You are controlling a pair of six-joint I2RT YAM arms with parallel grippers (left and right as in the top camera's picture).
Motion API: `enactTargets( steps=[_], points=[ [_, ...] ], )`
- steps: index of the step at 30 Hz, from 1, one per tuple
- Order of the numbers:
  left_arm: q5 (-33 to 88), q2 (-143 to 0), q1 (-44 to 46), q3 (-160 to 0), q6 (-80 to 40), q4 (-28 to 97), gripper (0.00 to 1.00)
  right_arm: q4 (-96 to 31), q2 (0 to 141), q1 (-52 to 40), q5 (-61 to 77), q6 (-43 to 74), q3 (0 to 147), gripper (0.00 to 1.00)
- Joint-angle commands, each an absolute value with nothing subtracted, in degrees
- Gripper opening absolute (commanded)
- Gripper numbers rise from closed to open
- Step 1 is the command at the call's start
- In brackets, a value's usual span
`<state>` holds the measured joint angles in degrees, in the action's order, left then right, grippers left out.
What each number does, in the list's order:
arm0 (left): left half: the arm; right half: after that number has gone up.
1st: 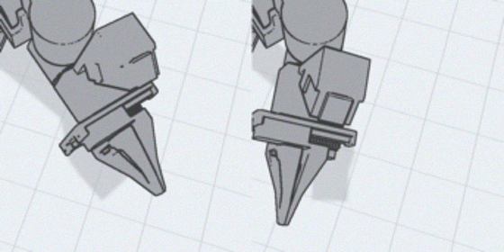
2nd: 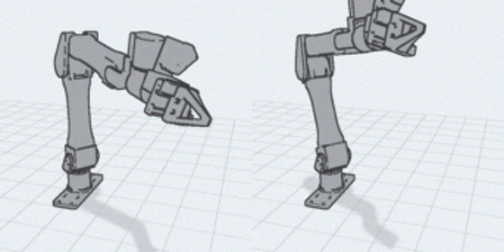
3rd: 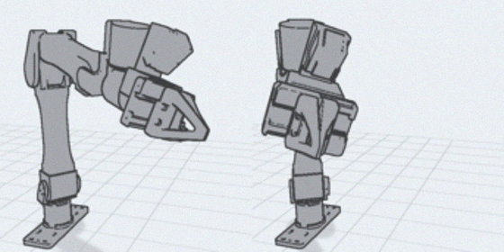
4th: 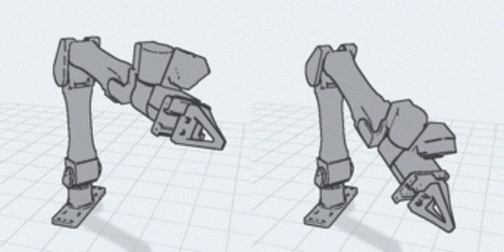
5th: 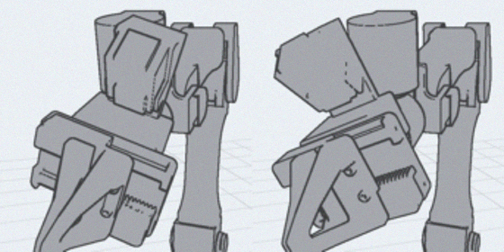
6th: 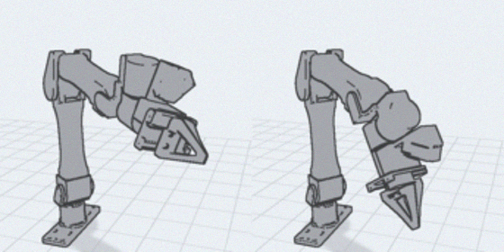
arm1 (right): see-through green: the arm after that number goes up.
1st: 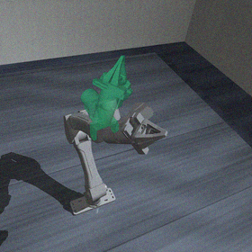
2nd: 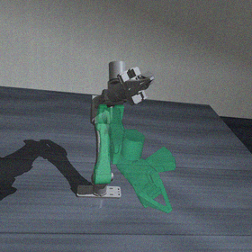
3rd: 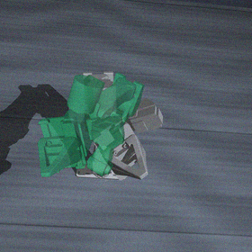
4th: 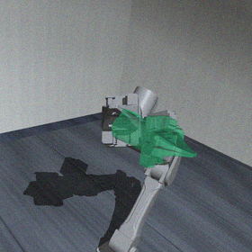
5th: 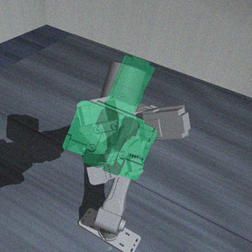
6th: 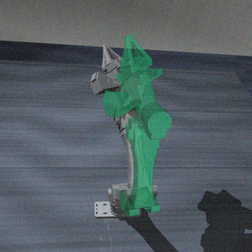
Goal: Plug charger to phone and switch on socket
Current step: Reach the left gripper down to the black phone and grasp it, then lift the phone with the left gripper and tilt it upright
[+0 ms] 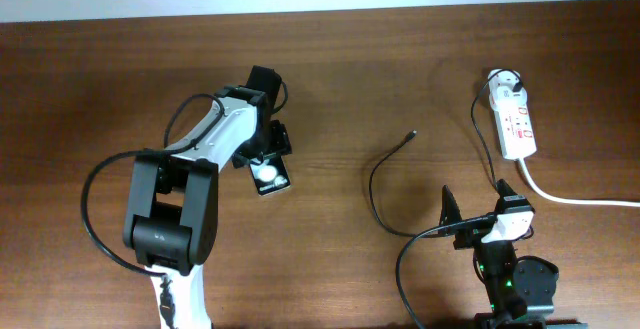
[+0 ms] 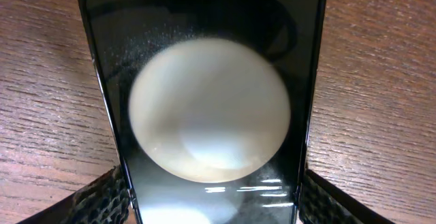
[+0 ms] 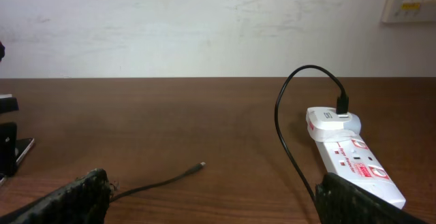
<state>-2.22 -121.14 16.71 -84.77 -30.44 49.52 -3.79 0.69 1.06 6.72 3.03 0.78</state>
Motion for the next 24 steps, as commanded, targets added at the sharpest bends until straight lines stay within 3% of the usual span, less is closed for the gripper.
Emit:
enactTargets(
  steps=[1,7,19,24],
  points=[
    [-1.21,-125.78,16.88,-82.67,-29.65,49.98,0.59,-3.86,0.36,0.75,6.42,3.22,0.34,0.99],
    [0.86,-125.75,16.84,-90.87,-29.65,56.64,0.59,-3.86,0.36,0.75,6.44,3.22,0.34,0.99],
    [-10.2,-125.75,16.36,-142.45,-29.63,96.79,0.55,-3.86,0.36,0.75,6.42,3.22,0.32,0.99],
    [-9.69,-115.2,16.51,-146.26,-25.89,96.73,0.54,-3.86,0.36,0.75,6.44,3.22,0.34,0.99]
  ],
)
